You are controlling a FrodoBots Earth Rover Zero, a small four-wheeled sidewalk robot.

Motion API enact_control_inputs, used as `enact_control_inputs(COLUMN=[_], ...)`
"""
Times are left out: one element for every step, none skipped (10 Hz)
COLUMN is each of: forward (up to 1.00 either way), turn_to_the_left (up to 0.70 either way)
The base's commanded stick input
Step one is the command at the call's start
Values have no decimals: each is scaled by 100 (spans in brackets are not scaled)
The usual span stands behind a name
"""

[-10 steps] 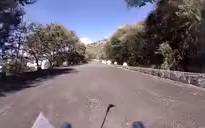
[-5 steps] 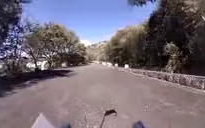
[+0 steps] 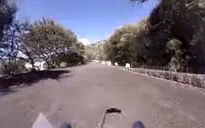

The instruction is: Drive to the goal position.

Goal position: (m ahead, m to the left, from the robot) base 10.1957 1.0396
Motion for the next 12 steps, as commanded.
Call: enact_control_inputs(forward=[85, 85, 85, 85, 85, 85, 85, 85, 85, 85, 85, 85], turn_to_the_left=[0, 0, 0, 0, 0, 0, 0, 0, 0, 0, 0, 0])
